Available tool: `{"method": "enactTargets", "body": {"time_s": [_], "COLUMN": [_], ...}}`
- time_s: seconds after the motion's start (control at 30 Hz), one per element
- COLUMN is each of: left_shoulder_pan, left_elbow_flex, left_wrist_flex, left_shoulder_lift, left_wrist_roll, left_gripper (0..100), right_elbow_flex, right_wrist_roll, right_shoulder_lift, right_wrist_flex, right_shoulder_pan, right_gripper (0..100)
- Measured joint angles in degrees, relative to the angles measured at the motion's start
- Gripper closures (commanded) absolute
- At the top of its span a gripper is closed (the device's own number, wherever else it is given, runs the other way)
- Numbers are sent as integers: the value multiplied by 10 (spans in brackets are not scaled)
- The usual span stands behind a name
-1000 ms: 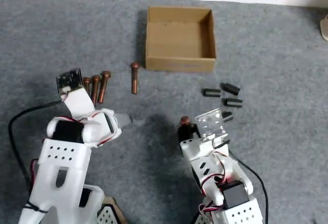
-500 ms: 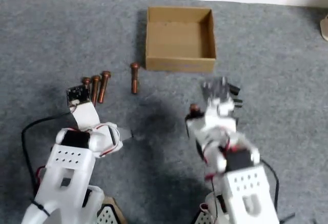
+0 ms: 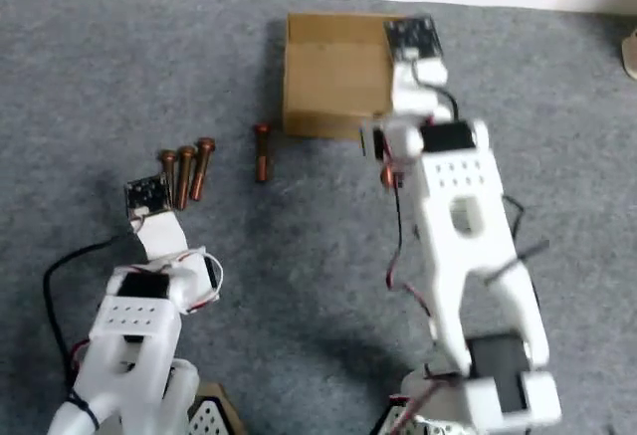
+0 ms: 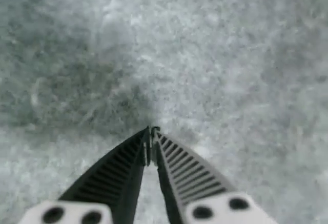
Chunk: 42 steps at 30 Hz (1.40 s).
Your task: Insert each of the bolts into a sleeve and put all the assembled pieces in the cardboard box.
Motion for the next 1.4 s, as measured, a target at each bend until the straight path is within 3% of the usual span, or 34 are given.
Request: {"method": "enactTargets", "body": {"time_s": [0.17,0.43,0.63,0.9,1.1,1.4], "left_shoulder_pan": [-3,-4,-3,-3,-4,-4], "left_elbow_flex": [51,66,92,148,161,161], "left_wrist_flex": [-68,-76,-76,-79,-76,99], "left_shoulder_lift": [-4,-30,-73,-174,-289,-393], "left_wrist_roll": [-55,-65,-65,-65,-66,-66], "left_gripper": [958,956,956,956,957,957], "right_elbow_flex": [-215,-556,-719,-777,-781,-789], "right_wrist_roll": [0,0,0,-1,-1,0], "right_shoulder_lift": [156,407,560,665,677,676], "right_wrist_flex": [33,89,101,82,92,120], "right_shoulder_pan": [4,28,31,59,69,60], "right_gripper": [994,994,994,984,772,766]}}
